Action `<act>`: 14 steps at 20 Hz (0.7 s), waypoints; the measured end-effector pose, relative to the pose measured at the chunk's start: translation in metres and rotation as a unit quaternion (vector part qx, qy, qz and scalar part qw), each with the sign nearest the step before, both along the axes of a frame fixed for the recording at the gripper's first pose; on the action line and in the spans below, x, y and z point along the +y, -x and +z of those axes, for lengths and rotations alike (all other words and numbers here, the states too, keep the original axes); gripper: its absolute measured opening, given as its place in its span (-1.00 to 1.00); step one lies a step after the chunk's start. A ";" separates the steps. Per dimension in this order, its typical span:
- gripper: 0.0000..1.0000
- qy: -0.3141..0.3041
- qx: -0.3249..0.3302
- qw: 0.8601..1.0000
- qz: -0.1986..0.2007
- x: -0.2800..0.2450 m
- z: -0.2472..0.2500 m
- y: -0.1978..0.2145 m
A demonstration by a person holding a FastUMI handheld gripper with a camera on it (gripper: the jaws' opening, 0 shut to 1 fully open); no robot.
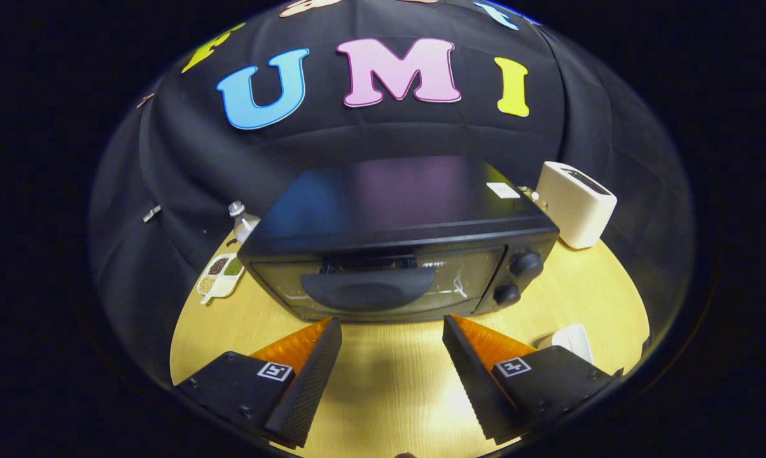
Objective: Open the toaster oven, put the food inside, and close the toaster oven door.
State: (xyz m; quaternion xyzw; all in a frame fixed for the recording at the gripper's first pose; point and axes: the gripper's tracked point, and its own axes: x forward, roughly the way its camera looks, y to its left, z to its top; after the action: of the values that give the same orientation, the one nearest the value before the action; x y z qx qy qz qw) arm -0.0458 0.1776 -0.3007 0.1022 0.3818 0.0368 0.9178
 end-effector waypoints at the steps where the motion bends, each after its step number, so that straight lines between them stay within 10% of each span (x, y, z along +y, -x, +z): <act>1: 0.97 0.002 -0.006 1.000 -0.001 -0.004 0.005 -0.003; 14: 0.97 0.029 -0.125 0.992 -0.003 -0.063 0.108 0.010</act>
State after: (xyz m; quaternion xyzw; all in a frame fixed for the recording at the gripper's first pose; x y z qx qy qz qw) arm -0.0558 0.1146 -0.1931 0.0716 0.2650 0.0357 0.9609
